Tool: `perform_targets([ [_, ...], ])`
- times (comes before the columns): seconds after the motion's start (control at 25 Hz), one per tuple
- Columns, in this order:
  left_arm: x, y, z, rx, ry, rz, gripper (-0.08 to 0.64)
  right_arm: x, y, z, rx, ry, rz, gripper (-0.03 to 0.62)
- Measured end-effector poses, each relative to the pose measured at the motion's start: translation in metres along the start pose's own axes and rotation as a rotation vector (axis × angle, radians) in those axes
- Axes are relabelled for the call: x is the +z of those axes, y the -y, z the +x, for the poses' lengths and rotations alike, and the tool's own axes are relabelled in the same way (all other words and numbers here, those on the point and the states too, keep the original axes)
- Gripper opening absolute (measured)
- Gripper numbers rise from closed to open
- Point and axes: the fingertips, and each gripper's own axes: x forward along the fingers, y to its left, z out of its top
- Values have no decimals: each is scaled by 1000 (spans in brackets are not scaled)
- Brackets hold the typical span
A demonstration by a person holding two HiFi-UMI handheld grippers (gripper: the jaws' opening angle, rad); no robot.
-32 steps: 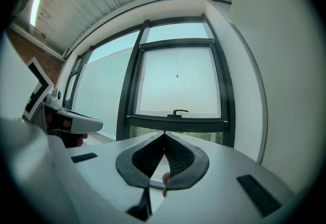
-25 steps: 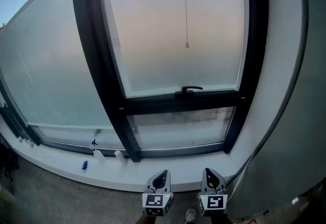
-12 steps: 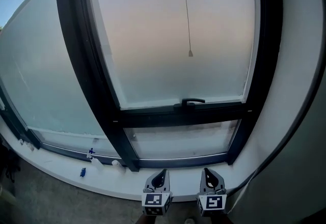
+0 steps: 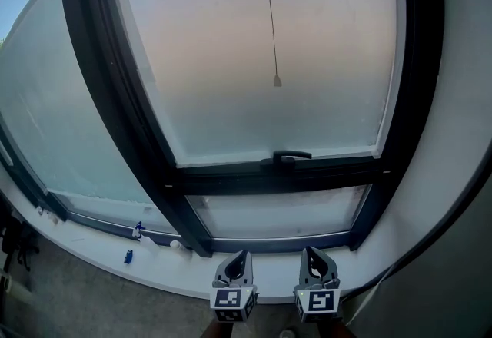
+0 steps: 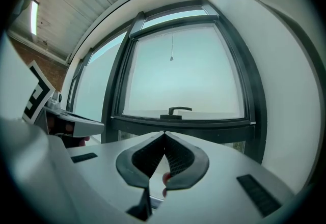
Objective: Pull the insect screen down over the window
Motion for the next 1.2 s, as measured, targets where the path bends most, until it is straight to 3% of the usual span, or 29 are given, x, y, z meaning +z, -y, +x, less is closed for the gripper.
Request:
perform_targets([
  [0.44, 22, -16, 37, -12, 21, 5, 2, -5, 8, 40, -14, 1, 5, 5],
  [0.76, 42, -39, 85, -105, 65, -20, 2, 12, 10, 91, -71, -3, -24, 5],
  [1.04, 69, -65, 117, -151, 118, -37, 2, 35, 12, 131, -115, -9, 33, 5],
  [1.2, 72, -78, 127, -148, 71, -59, 2, 43, 10, 145, -125, -1, 31, 5],
])
